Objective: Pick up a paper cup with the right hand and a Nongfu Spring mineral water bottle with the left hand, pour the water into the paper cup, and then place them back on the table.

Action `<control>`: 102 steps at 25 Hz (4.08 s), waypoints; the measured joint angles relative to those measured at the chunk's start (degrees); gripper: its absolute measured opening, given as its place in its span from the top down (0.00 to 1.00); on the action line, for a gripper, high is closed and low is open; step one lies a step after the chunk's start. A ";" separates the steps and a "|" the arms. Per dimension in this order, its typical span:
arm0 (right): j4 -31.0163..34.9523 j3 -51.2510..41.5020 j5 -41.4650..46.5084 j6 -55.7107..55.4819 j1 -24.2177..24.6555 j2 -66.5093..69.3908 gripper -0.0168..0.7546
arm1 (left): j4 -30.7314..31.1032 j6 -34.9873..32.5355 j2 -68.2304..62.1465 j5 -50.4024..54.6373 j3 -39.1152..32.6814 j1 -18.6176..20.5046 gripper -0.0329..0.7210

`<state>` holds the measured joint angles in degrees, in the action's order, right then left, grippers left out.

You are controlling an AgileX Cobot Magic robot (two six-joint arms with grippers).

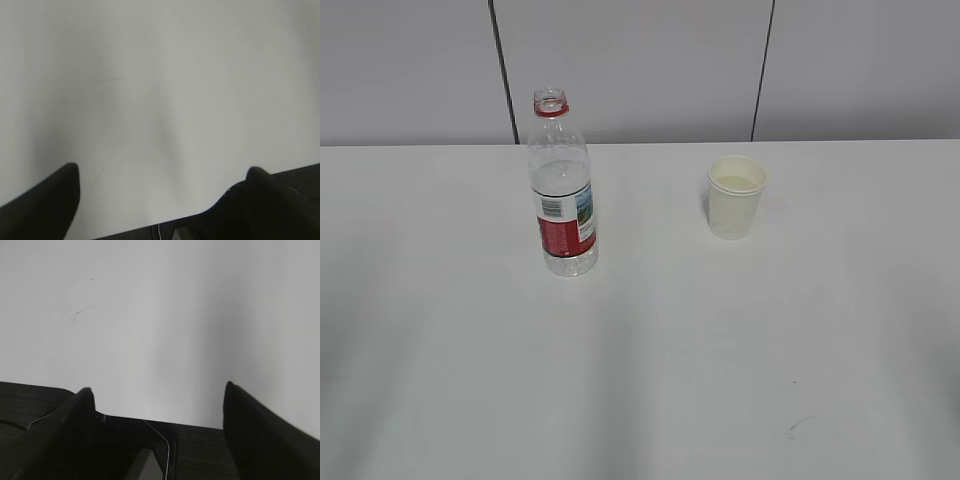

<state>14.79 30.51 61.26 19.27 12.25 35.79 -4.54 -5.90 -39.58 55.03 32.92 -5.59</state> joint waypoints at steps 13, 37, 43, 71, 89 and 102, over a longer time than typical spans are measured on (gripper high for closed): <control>-1.92 -6.15 -0.97 -1.37 0.00 -12.19 0.22 | 0.25 0.00 13.57 4.46 -0.77 -0.42 0.17; -1.90 -6.15 -0.36 -1.72 0.00 -36.19 0.22 | 0.24 -0.06 40.16 6.63 -1.41 -0.42 0.23; -2.02 -6.15 -0.15 -1.72 0.00 -36.73 0.22 | 0.24 -0.17 40.38 6.86 -1.61 -0.42 0.27; -2.02 -6.15 -0.15 -1.72 0.00 -36.73 0.22 | 0.24 -0.17 40.38 6.86 -1.61 -0.42 0.29; -2.02 -6.15 -0.15 -1.72 0.00 -36.73 0.22 | 0.24 -0.17 40.38 6.86 -1.61 -0.42 0.31; -2.02 -6.15 -0.15 -1.72 -1.94 -36.73 0.22 | 0.20 -0.17 40.38 6.86 -1.61 3.75 0.33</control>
<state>12.77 24.37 61.12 17.55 10.31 -0.94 -4.34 -6.08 0.80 61.89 31.31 -1.84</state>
